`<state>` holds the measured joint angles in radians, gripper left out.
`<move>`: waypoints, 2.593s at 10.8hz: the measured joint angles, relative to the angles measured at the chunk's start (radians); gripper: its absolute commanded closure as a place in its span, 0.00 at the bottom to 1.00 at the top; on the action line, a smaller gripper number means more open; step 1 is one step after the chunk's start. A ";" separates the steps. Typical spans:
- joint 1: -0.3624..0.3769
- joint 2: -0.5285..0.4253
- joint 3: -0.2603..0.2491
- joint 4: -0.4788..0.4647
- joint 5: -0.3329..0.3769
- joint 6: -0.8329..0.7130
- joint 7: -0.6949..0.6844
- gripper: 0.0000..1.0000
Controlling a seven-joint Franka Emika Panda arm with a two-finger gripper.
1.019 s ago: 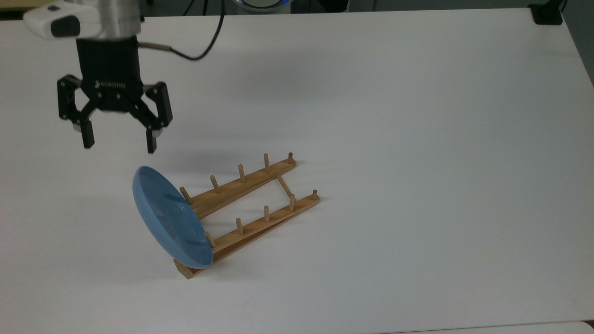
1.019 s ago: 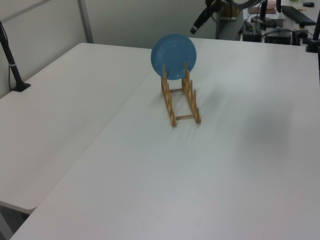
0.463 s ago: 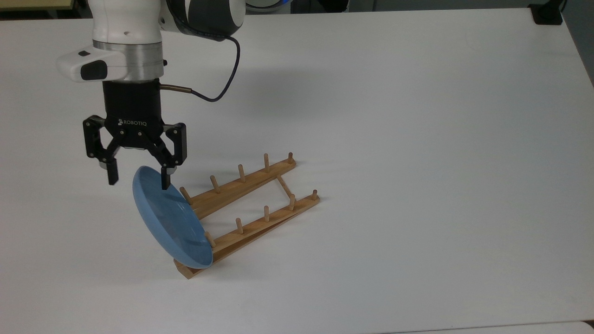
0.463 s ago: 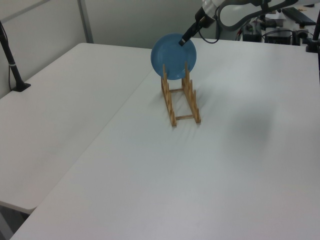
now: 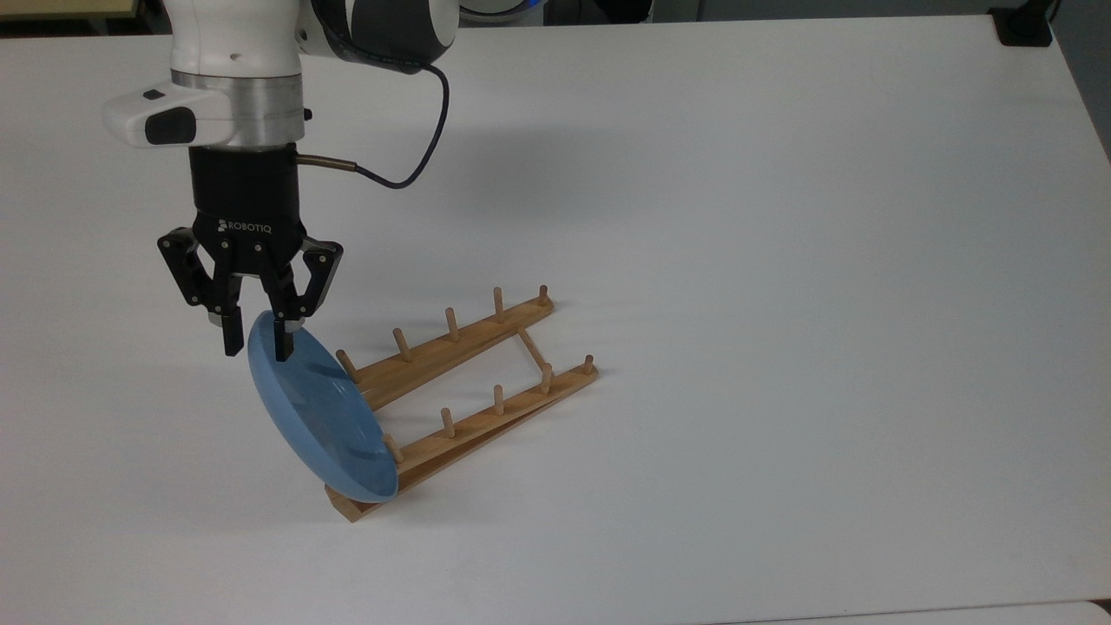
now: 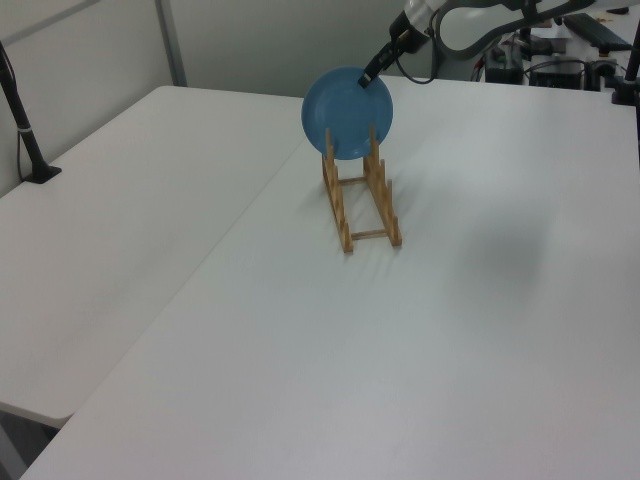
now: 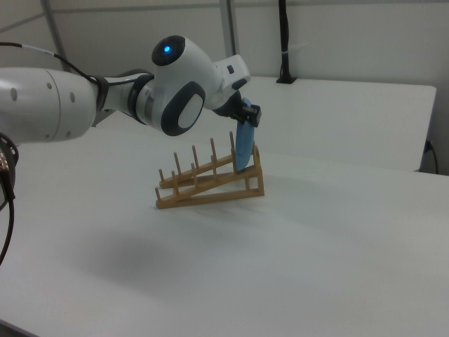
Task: Pick plate from plate rack
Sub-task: 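Lift the blue plate up out of the wooden rack slots, then carry the blue plate away from the rack and lower it flat onto the table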
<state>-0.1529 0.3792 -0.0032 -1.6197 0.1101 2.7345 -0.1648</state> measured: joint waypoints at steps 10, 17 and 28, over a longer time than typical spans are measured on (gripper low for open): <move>-0.013 -0.112 -0.002 0.014 0.004 -0.173 0.043 1.00; -0.113 -0.254 -0.005 0.009 0.005 -0.941 -0.191 1.00; -0.195 -0.156 -0.004 -0.275 0.017 -0.862 -0.492 0.31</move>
<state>-0.3480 0.2229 -0.0076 -1.8943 0.1275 1.8729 -0.6570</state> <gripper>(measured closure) 0.885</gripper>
